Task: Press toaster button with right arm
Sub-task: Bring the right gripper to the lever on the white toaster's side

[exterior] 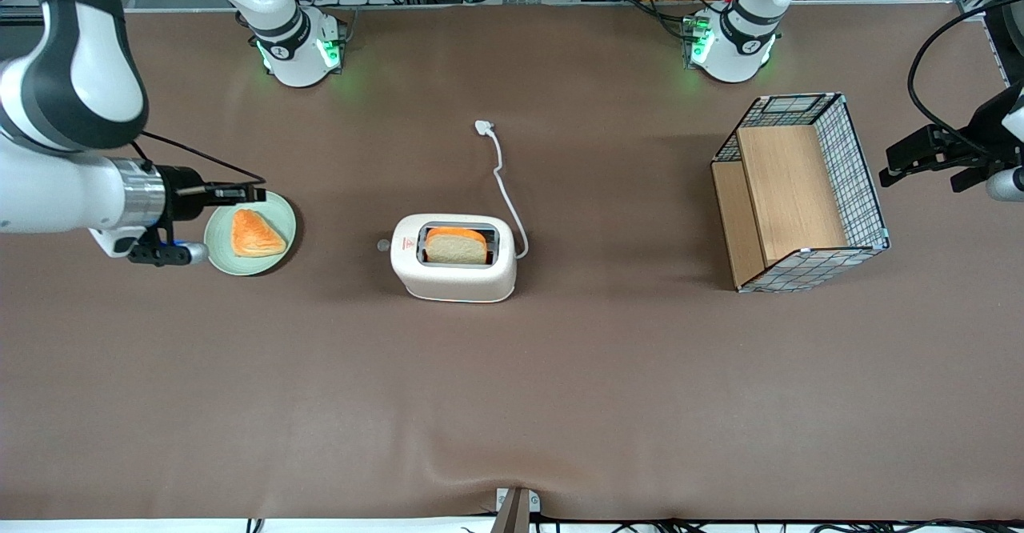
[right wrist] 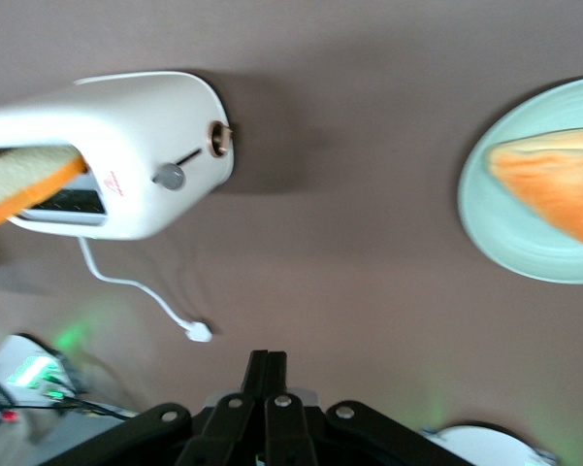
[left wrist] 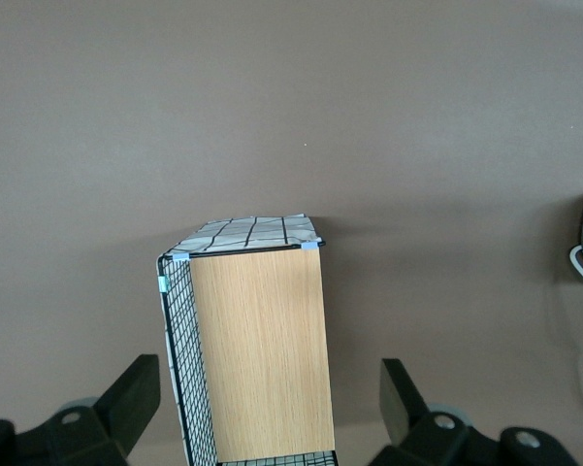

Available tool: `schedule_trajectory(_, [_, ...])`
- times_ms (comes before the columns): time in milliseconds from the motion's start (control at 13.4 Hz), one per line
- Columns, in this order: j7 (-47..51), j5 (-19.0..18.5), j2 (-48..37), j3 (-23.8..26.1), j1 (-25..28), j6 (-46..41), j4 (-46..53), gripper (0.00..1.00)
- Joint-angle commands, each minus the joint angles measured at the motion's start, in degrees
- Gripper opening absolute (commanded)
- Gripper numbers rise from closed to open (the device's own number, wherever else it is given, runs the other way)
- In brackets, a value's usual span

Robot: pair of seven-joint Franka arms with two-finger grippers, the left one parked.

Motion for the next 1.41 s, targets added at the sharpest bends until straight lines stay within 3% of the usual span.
schedule_trajectory(0, [-0.32, 6.27, -1.71, 0.32, -0.09, 7.72, -7.27, 0.00])
schedule_trajectory(372, [-0.23, 9.09, -1.97, 0.32, 4.91, 17.59, -11.24, 0.00])
schedule_trajectory(744, [-0.06, 9.36, -1.01, 0.41, 10.89, 29.18, -14.84, 0.00])
schedule_trajectory(1116, [-0.06, 9.45, 0.83, 0.41, 12.31, 31.13, -15.73, 0.00])
schedule_trajectory(1340, [-0.15, 11.64, 2.50, 0.41, 13.36, 34.29, -15.64, 0.00])
